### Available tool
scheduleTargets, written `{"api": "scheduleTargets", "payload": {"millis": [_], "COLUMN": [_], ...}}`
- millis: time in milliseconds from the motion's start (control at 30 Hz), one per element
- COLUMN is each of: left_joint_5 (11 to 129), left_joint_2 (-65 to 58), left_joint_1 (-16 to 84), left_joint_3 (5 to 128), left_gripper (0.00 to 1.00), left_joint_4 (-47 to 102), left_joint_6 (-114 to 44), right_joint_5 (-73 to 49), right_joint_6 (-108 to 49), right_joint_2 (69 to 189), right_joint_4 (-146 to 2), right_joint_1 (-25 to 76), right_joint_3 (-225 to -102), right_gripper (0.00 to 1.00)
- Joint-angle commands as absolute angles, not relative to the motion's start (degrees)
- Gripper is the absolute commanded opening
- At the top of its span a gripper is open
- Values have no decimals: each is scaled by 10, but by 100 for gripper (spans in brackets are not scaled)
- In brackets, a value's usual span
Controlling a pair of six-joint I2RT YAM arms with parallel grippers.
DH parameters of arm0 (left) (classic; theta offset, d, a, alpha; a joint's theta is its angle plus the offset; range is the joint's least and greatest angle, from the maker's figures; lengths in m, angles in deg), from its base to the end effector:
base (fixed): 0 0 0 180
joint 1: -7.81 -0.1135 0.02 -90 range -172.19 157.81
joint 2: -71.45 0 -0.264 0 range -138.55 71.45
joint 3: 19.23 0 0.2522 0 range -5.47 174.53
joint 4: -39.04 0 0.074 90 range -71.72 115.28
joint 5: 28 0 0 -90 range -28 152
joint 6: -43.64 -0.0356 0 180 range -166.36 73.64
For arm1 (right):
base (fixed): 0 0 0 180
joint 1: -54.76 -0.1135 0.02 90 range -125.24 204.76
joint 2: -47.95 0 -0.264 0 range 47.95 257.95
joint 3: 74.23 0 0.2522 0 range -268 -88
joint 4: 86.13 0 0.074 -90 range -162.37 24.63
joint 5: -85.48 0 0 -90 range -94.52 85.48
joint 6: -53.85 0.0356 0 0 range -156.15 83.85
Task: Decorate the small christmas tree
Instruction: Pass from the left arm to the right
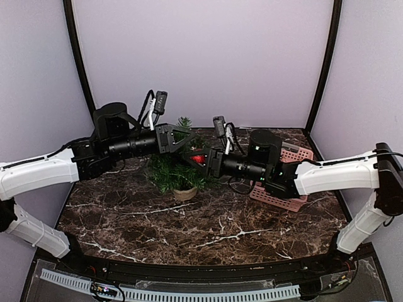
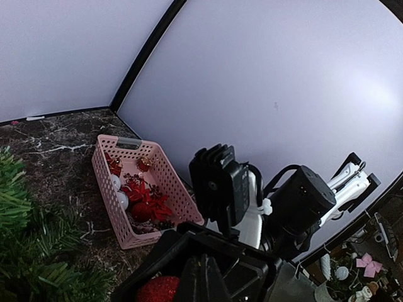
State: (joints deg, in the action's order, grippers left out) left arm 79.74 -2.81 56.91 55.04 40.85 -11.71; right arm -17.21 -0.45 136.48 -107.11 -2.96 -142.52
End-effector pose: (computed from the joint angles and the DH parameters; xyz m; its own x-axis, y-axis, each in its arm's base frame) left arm 0.1937 -0.2402 0.3711 -0.5056 -0.2434 -0.8277 0.7681 0.3100 -0.5603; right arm 0.1849 0.3073 0.2916 -0.5442 0.2045 -0.8137 -0.7691 0.2659 0.5812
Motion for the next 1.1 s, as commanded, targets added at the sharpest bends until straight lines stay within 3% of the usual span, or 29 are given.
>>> {"api": "scheduleTargets", "payload": {"millis": [0, 200, 367, 567, 867, 1067], "left_joint_5": [785, 796, 819, 851, 932, 1005], "left_joint_2": [5, 16, 34, 62, 61, 49], "left_joint_1": [571, 564, 548, 516, 499, 497], "left_joint_3": [530, 513, 501, 517, 568, 578], "left_gripper": [0, 14, 36, 54, 71, 74], "left_joint_4": [393, 376, 362, 270, 144, 103], "left_joint_6": [-153, -152, -142, -150, -157, -145], "right_joint_5": [-186, -204, -227, -260, -319, -361], "right_joint_6": [13, 24, 17, -27, -121, -163], "right_joint_2": [1374, 1385, 1390, 1385, 1369, 1356], "right_joint_4": [-1050, -1029, -991, -885, -732, -667], "right_joint_1": [-33, -28, -23, -17, -17, -18], "right_joint_3": [-1446, -1456, -1474, -1512, -1554, -1578], "right_gripper": [41, 40, 40, 40, 40, 39]}}
